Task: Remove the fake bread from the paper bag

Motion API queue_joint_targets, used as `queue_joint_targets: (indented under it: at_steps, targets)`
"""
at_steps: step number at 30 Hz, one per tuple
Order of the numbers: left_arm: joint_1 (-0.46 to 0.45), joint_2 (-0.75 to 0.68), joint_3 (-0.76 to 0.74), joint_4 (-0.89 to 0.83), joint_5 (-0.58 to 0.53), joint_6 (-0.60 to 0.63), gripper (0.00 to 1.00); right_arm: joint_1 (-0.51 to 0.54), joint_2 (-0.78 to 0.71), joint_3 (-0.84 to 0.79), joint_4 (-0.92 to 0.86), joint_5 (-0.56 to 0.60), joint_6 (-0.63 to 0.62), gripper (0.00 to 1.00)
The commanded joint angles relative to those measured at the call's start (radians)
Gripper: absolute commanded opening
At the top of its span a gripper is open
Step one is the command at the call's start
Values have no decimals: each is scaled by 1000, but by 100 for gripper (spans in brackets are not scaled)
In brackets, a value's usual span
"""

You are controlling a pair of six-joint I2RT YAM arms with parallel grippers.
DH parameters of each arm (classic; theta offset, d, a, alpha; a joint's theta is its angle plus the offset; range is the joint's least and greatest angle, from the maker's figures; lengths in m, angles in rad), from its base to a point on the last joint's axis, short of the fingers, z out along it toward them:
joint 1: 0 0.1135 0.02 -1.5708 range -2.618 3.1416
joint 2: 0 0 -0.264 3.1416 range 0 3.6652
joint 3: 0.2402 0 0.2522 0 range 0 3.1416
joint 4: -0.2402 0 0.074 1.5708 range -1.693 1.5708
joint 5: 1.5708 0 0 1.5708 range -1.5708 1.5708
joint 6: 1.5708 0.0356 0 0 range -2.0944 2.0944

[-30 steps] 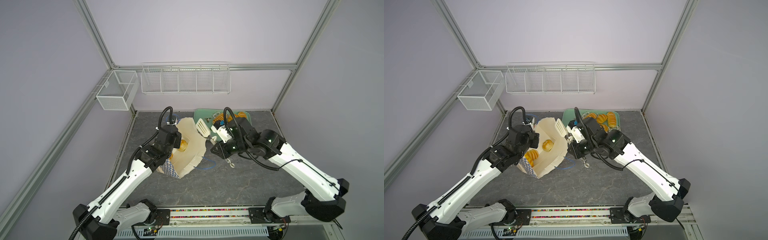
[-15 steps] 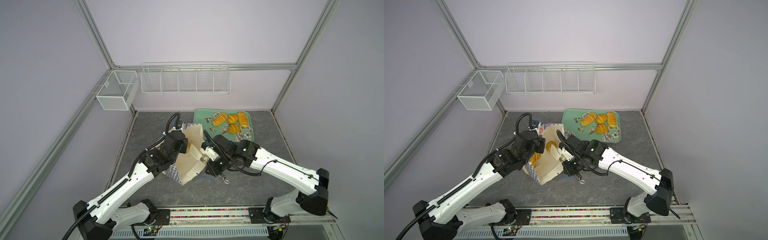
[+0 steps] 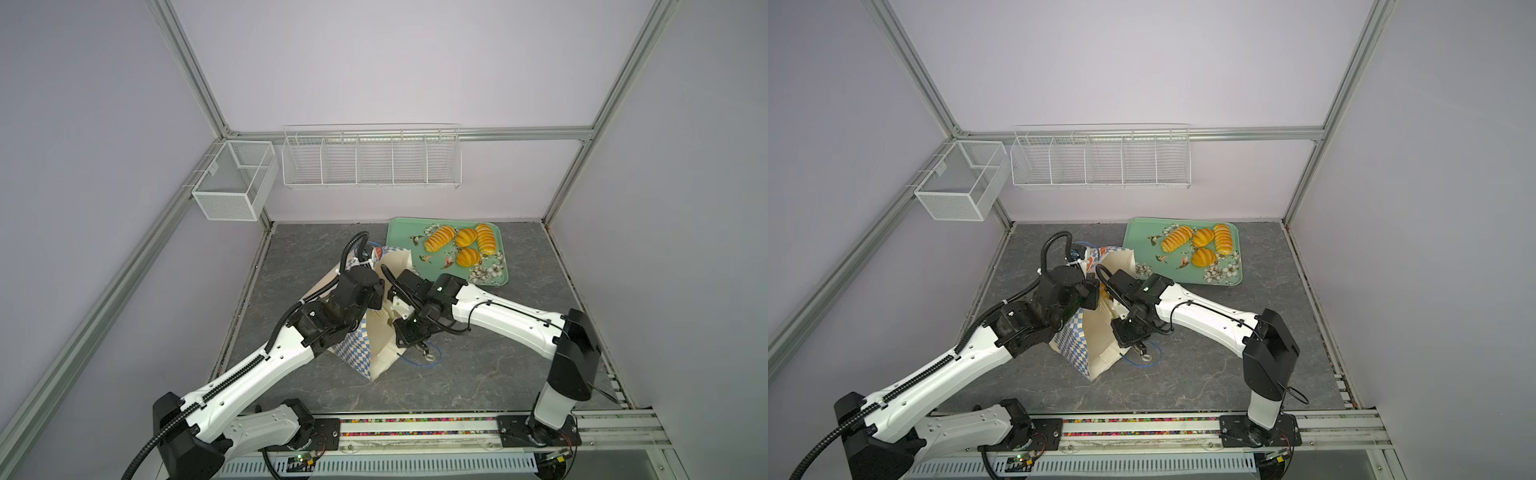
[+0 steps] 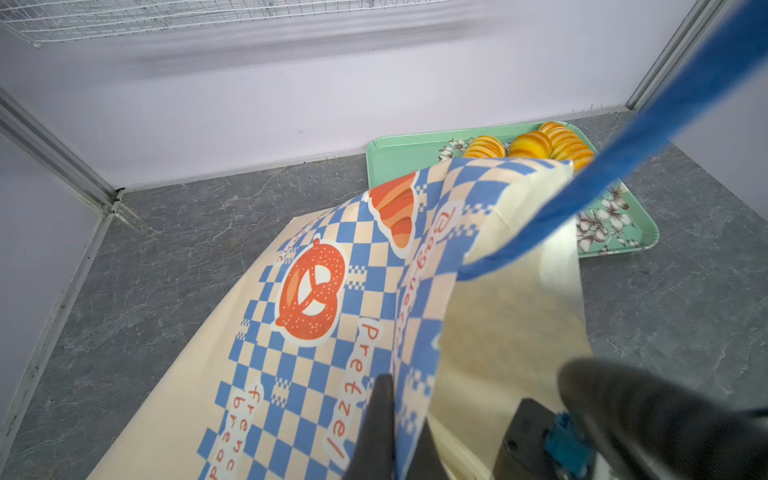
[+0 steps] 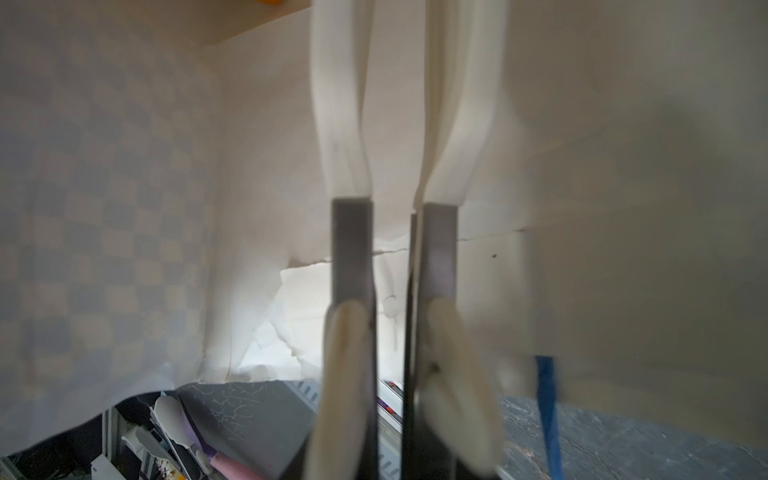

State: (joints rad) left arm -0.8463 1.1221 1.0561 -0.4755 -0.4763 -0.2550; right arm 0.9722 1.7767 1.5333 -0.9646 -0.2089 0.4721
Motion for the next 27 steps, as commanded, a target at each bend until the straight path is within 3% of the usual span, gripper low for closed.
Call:
queue_joint_targets:
  at_steps: [1, 27]
  targets:
    - [-2, 2, -7, 21, 23, -36, 0, -35, 11, 46, 15, 1, -4, 32]
    - [-3, 12, 10, 76, 111, -9, 0, -81, 235, 283, -102, 47, -56, 43]
